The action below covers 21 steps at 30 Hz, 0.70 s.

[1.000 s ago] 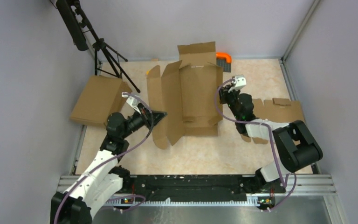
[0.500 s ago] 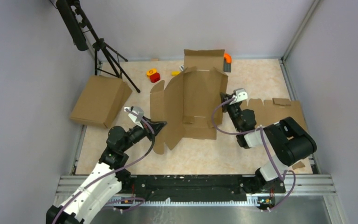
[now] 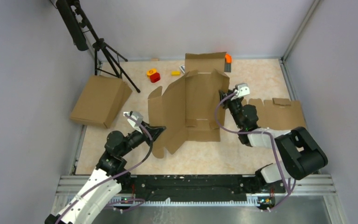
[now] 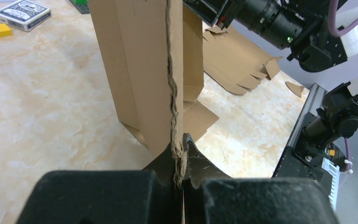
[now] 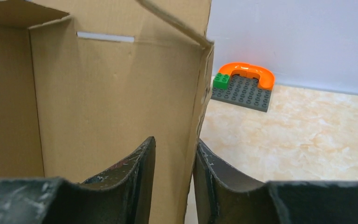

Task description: Fold the paper box

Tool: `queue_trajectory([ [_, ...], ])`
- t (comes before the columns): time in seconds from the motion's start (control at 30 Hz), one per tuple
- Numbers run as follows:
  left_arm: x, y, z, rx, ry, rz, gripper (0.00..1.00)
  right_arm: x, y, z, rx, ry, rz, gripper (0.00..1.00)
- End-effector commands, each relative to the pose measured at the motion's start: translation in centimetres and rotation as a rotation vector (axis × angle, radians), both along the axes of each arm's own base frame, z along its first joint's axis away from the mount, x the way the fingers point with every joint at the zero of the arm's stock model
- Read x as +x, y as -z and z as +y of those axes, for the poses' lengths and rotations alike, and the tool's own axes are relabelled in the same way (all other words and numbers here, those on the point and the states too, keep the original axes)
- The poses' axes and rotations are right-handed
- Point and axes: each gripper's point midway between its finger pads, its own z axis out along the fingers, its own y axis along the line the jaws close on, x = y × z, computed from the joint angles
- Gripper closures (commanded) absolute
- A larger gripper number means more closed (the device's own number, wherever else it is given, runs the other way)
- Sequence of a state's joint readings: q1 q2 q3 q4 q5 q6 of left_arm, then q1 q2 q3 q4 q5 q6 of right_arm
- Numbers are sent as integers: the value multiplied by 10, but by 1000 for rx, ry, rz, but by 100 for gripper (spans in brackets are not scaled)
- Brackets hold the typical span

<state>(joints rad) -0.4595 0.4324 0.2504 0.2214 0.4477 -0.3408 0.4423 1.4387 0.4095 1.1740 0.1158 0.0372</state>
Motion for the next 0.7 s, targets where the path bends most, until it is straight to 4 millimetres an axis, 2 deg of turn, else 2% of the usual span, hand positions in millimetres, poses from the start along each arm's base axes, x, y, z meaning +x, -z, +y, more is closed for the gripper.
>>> queue_trajectory([
  [0.0, -5, 12, -2, 30, 21, 27, 100, 11, -36, 6, 38, 9, -17, 66],
  [0.33, -7, 13, -4, 47, 27, 12, 100, 29, -60, 1, 63, 88, 50, 65],
  [0.57, -9, 13, -5, 57, 29, 9, 100, 34, -64, -4, 76, 111, 28, 100],
  [0.6, -9, 12, -4, 58, 25, 8, 97, 32, -65, -4, 79, 104, 7, 100],
  [0.67, -8, 9, -3, 55, 11, 4, 79, 27, -66, -4, 73, 90, -31, 100],
])
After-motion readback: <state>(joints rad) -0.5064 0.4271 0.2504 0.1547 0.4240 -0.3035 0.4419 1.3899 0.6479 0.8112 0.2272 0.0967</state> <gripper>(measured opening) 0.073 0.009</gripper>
